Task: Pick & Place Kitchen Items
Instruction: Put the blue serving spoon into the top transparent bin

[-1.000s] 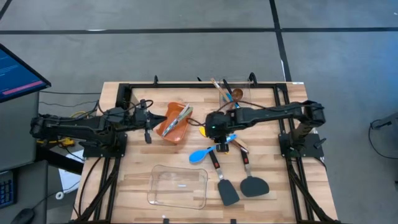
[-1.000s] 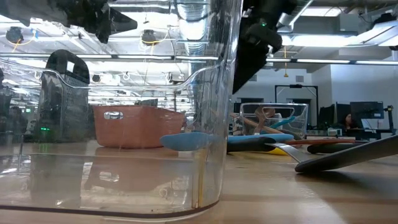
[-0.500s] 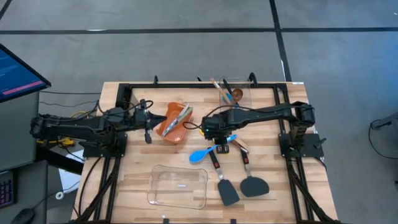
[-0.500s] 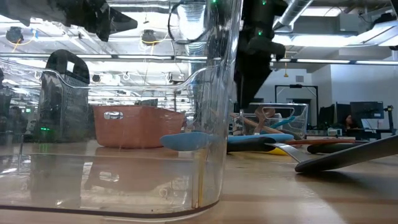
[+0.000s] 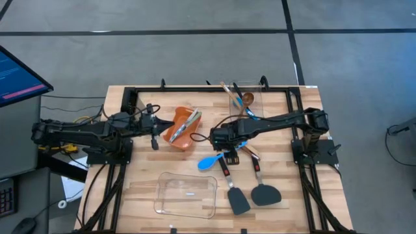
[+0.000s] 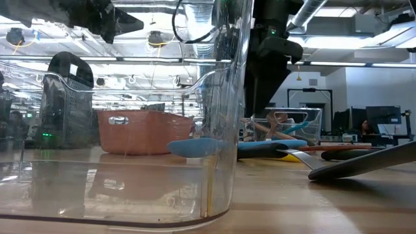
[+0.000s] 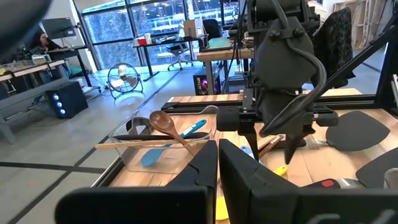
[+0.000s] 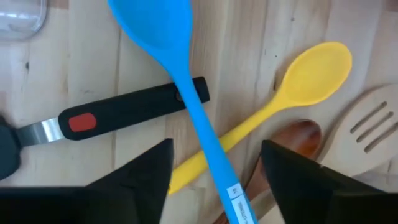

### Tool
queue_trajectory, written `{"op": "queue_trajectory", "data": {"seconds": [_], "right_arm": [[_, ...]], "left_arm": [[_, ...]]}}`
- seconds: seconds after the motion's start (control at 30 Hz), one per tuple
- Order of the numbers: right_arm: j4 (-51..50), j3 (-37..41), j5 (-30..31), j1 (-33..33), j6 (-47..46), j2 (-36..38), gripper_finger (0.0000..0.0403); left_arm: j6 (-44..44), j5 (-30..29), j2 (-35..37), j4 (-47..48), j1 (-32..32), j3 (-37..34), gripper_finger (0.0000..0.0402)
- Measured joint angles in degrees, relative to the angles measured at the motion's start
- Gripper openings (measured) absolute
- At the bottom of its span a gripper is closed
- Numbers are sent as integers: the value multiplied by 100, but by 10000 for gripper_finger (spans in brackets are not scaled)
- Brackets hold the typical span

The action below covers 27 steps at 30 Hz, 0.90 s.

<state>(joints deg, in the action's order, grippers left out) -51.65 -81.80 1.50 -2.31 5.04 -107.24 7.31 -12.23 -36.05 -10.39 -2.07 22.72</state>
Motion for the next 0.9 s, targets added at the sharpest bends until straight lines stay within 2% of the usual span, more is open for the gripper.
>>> {"op": "queue_trajectory", "data": {"seconds": [0.1,0.2,0.5,0.9], "right_arm": [[46,39,0,13,-1,2,262],[171,197,0,42,-2,2,265],[687,828,3,224,-15,2,237],[895,826,-18,232,-62,2,224]], "left_arm": [[-2,0,0,0,0,0,4],[-21,-2,-2,1,0,0,4],[-24,-6,0,2,0,0,4],[-25,-22,-2,4,0,0,4]]}}
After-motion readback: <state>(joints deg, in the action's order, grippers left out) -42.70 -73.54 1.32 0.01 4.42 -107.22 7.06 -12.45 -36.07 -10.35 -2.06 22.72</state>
